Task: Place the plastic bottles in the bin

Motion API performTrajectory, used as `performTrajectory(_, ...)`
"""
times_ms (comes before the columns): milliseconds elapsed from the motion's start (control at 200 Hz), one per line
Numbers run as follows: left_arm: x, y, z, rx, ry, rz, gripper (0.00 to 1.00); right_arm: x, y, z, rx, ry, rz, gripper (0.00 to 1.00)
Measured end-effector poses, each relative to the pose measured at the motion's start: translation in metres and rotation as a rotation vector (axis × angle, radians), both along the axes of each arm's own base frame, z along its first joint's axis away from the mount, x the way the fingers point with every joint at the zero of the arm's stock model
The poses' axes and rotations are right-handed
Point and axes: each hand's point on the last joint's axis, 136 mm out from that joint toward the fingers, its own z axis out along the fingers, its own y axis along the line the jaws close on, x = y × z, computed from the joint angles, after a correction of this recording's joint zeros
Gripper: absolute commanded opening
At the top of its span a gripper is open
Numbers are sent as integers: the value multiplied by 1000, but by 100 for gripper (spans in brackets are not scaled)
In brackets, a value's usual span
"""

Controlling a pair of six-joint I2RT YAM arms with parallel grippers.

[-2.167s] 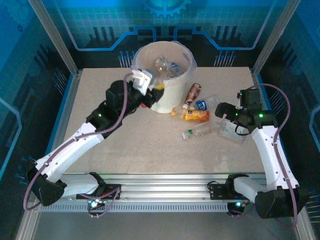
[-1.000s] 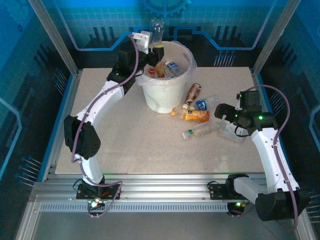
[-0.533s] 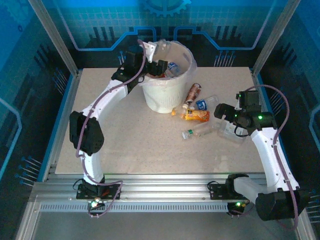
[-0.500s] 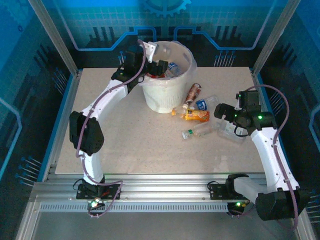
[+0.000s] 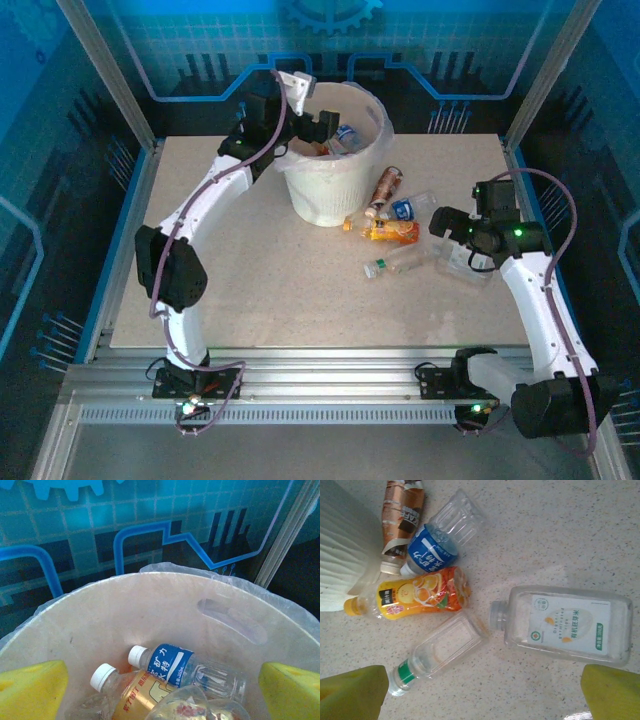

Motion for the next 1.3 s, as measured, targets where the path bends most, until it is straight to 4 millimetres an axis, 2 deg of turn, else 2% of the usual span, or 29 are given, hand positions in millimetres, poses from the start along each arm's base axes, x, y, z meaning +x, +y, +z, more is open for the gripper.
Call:
performTrajectory(130, -12, 6, 22, -31, -15, 12, 99, 0, -5, -6, -9, 28, -23, 100)
performTrajectory(340, -45, 24, 80, -80, -88, 44, 99, -4, -26, -23, -4, 78, -105, 100)
performTrajectory(450, -56, 28, 91, -87, -95, 47, 99, -10, -37, -35, 20, 108, -152, 100)
performTrajectory(540, -55, 30, 85, -72, -67, 60, 99, -13, -44, -39, 33, 119, -178, 100)
performTrajectory(660, -42, 30, 67, -36, -14, 97, 99, -14, -50, -40, 47, 120, -203, 100)
performTrajectory(990, 0, 24, -13, 151, 138, 189, 99, -25, -63, -52, 83, 140, -262, 100)
performTrajectory(1301, 0, 37, -15, 216, 129, 286, 99, -27, -71, -55, 102, 148, -295, 100)
